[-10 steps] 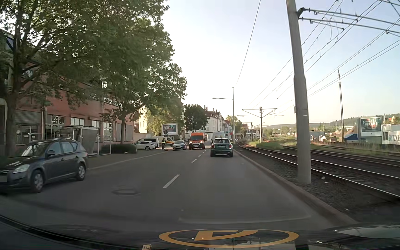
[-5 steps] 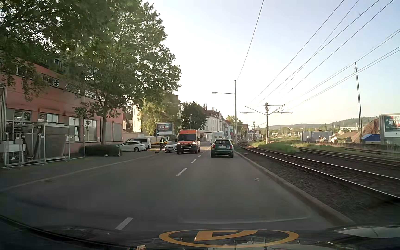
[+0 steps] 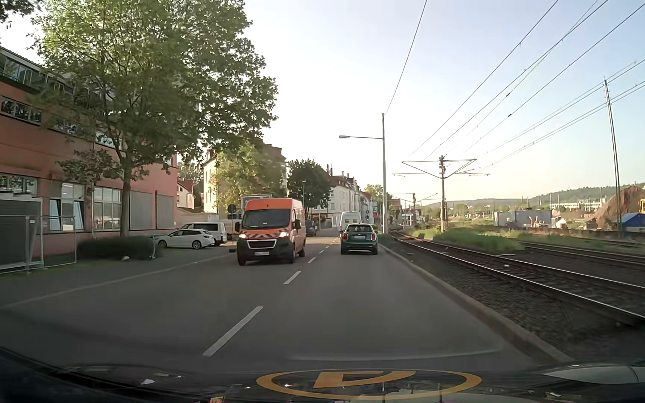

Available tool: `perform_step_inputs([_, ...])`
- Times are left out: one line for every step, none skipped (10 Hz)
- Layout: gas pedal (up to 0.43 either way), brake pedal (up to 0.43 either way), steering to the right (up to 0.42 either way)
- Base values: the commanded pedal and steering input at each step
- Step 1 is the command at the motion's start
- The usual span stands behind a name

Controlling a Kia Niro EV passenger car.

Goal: Follow the waypoints while adhering to traffic rules and regulations

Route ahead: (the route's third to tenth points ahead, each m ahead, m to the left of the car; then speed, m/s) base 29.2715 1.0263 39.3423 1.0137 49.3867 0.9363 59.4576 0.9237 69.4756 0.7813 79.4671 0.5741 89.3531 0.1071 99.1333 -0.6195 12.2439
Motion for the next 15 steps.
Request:
perform_step_inputs([0.098, 0.000, -0.001])
perform_step_inputs([0.098, 0.000, -0.001])
perform_step_inputs([0.110, 0.000, -0.001])
perform_step_inputs([0.130, 0.000, -0.001])
perform_step_inputs([0.130, 0.000, -0.001])
perform_step_inputs([0.130, 0.000, -0.001])
perform_step_inputs([0.130, 0.000, -0.001])
perform_step_inputs([0.130, 0.000, -0.001])
perform_step_inputs([0.130, 0.000, -0.001])
perform_step_inputs([0.130, 0.000, -0.001])
perform_step_inputs([0.130, 0.000, -0.001])
perform_step_inputs([0.130, 0.000, -0.001])
perform_step_inputs([0.130, 0.000, -0.001])
perform_step_inputs([0.130, 0.000, -0.001])
perform_step_inputs([0.130, 0.000, -0.001])
